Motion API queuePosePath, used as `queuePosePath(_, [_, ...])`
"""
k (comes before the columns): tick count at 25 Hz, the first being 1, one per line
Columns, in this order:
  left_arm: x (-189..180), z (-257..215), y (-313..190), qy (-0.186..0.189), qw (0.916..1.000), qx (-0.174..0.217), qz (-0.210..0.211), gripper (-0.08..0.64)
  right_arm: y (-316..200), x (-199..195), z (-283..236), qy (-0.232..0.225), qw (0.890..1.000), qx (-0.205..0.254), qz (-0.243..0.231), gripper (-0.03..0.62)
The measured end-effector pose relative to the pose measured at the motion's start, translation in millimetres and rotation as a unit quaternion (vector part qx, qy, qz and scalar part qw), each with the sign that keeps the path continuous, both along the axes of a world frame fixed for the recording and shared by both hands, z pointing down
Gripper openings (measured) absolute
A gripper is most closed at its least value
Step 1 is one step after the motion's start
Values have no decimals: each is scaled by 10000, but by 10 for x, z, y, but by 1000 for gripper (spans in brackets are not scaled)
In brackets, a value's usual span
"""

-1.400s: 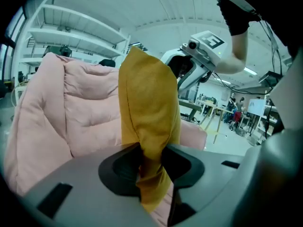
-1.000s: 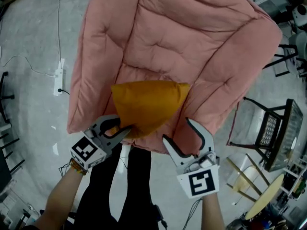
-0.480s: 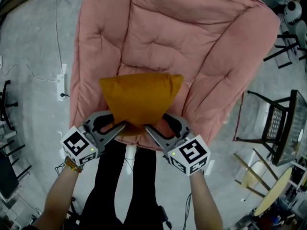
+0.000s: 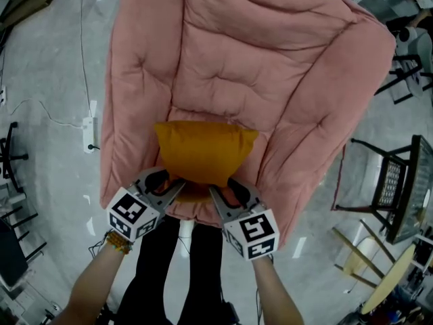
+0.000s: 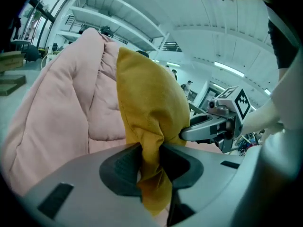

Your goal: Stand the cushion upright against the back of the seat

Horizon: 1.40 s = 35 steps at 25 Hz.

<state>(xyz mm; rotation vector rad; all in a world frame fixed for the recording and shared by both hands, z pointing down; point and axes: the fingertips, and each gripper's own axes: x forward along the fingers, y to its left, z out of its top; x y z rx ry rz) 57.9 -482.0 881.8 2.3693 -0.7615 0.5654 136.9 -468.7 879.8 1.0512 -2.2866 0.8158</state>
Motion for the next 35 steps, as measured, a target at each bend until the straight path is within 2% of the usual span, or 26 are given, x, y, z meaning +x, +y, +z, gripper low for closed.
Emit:
queuePosePath(6, [128,-14,-351,-148,9999,24,-60,123,-348,136,-48,135,9995,84,263,143])
queuePosePath(13, [295,-225,-1003,-263,9992,258,-145,127,-985,321,-262,181,9977,316,570,143])
queuePosePath(21, [564,-253,-1674,-446,9979,337,-319,132,-1625,600,-303,278,9941,406,971,143])
queuePosePath(35, [657,17,-2109,-590,9968,302,-447,147,-2018,714,-32,314,9901,247,1342,146])
